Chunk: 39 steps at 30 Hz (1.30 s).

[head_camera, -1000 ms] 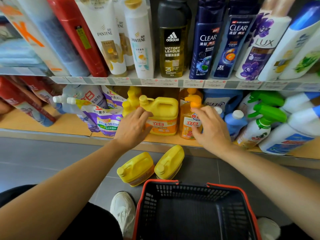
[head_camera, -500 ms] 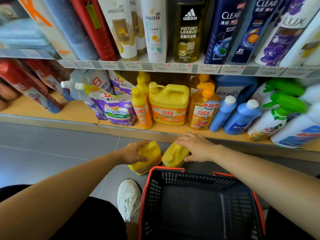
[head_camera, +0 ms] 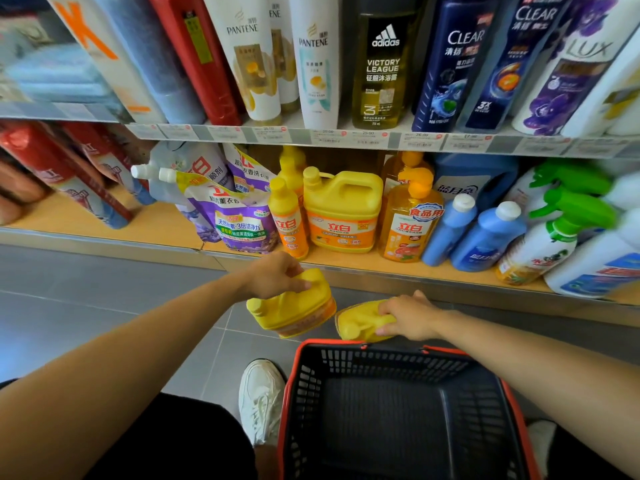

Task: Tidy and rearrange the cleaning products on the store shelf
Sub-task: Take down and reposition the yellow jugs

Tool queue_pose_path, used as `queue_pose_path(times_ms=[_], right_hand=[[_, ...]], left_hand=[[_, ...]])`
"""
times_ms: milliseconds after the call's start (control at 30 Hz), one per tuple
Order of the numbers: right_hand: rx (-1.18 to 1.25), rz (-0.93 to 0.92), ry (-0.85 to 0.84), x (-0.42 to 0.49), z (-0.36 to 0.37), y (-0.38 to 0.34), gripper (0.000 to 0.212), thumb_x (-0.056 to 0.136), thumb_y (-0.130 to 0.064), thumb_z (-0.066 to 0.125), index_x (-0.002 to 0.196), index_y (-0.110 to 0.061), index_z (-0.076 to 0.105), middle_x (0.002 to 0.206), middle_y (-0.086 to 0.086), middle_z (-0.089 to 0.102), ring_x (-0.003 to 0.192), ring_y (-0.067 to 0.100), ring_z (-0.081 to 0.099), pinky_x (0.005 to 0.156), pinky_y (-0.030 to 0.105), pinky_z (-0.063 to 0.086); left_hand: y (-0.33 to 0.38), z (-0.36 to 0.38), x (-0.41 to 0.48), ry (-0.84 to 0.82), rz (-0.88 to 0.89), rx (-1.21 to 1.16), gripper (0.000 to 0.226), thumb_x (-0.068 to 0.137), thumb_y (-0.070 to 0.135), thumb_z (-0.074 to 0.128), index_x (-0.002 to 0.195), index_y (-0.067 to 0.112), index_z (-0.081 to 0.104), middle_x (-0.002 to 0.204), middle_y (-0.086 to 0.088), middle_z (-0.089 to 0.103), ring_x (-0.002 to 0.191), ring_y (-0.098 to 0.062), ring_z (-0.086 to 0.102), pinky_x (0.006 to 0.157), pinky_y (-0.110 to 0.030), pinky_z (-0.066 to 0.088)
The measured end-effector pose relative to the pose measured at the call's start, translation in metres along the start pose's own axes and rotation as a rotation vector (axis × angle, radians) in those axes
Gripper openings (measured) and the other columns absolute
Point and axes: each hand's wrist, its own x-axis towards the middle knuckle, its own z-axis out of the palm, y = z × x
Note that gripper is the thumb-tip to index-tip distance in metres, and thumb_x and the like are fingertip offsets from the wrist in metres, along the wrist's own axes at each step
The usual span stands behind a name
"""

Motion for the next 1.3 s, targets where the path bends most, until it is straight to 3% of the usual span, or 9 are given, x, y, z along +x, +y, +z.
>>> queue_pose_path(times_ms=[100, 233, 433, 567, 667, 800, 933, 1167, 1300], right_hand=[[0.167, 0.055, 0.074, -0.006, -0.006, -0.003, 0.05, 0.095, -0.056, 0.054, 0.131, -0.021, 0.058, 0.137, 0.002, 0.058, 0.131, 0.028, 0.049, 0.1, 0.042, 0.029], [0.202, 0.063, 0.149, -0.02, -0.018, 0.001, 0.033, 0.096, -0.055, 0.053, 0.101, -0.024, 0.064, 0.102, -0.002, 0.062, 0.114, 0.027, 0.057, 0.085, 0.036, 0.031], [0.229, 0.054, 0.232, -0.055, -0.033, 0.001, 0.038, 0.087, -0.056, 0.066, 0.073, -0.021, 0.059, 0.081, -0.003, 0.06, 0.087, 0.021, 0.055, 0.073, 0.032, 0.035], [0.255, 0.03, 0.341, -0.078, -0.048, -0.001, 0.046, 0.081, -0.056, 0.072, 0.086, -0.01, 0.069, 0.085, 0.005, 0.067, 0.086, 0.023, 0.059, 0.065, 0.032, 0.035], [0.324, 0.03, 0.423, -0.094, -0.064, 0.0, 0.051, 0.079, -0.057, 0.073, 0.096, -0.008, 0.072, 0.095, 0.007, 0.071, 0.091, 0.024, 0.064, 0.078, 0.04, 0.051], [0.393, 0.066, 0.497, -0.114, -0.077, 0.01, 0.035, 0.077, -0.059, 0.074, 0.073, -0.024, 0.067, 0.068, -0.005, 0.064, 0.068, 0.005, 0.059, 0.055, 0.027, 0.038], [0.399, 0.066, 0.536, -0.125, -0.084, 0.013, 0.046, 0.076, -0.059, 0.073, 0.075, -0.014, 0.072, 0.07, 0.005, 0.068, 0.067, 0.011, 0.062, 0.056, 0.033, 0.04], [0.411, 0.058, 0.549, -0.136, -0.096, 0.018, 0.049, 0.077, -0.059, 0.073, 0.067, -0.012, 0.066, 0.066, 0.009, 0.062, 0.064, 0.014, 0.058, 0.051, 0.028, 0.033], [0.467, 0.065, 0.563, -0.141, -0.105, 0.017, 0.042, 0.079, -0.052, 0.075, 0.062, -0.015, 0.065, 0.054, -0.003, 0.056, 0.054, 0.004, 0.051, 0.047, 0.02, 0.033]], left_hand=[[0.022, -0.018, -0.008, 0.053, 0.072, -0.041, 0.038, 0.092, 0.039, 0.07, 0.106, 0.004, 0.068, 0.106, -0.017, 0.069, 0.1, -0.033, 0.064, 0.087, -0.049, 0.053], [0.051, -0.037, -0.02, 0.143, 0.178, -0.063, 0.022, 0.087, 0.041, 0.075, 0.093, 0.022, 0.066, 0.095, 0.0, 0.068, 0.09, -0.019, 0.064, 0.076, -0.031, 0.053], [0.093, -0.063, -0.033, 0.31, 0.286, -0.071, 0.034, 0.075, 0.039, 0.087, 0.097, 0.022, 0.068, 0.093, 0.002, 0.067, 0.087, -0.013, 0.062, 0.07, -0.029, 0.051], [0.11, -0.067, -0.025, 0.422, 0.294, -0.022, 0.037, 0.07, 0.04, 0.09, 0.09, 0.027, 0.062, 0.085, 0.01, 0.061, 0.084, -0.013, 0.06, 0.063, -0.026, 0.044], [0.114, -0.062, -0.013, 0.499, 0.261, 0.012, 0.04, 0.069, 0.041, 0.09, 0.093, 0.024, 0.063, 0.082, 0.013, 0.058, 0.084, -0.013, 0.057, 0.059, -0.023, 0.042], [0.115, -0.058, 0.007, 0.535, 0.233, 0.091, 0.045, 0.07, 0.042, 0.09, 0.1, 0.018, 0.067, 0.092, 0.002, 0.066, 0.089, -0.019, 0.061, 0.068, -0.034, 0.052], [0.118, -0.053, 0.03, 0.556, 0.219, 0.156, 0.051, 0.072, 0.047, 0.087, 0.107, 0.014, 0.069, 0.096, 0.001, 0.066, 0.09, -0.018, 0.061, 0.066, -0.031, 0.047], [0.116, -0.049, 0.057, 0.576, 0.23, 0.312, 0.058, 0.076, 0.051, 0.083, 0.117, 0.014, 0.067, 0.109, -0.006, 0.071, 0.096, -0.025, 0.065, 0.069, -0.032, 0.048], [0.112, -0.05, 0.057, 0.498, 0.3, 0.53, 0.076, 0.08, 0.058, 0.075, 0.141, 0.02, 0.051, 0.134, -0.008, 0.063, 0.125, -0.03, 0.056, 0.095, -0.043, 0.048]])
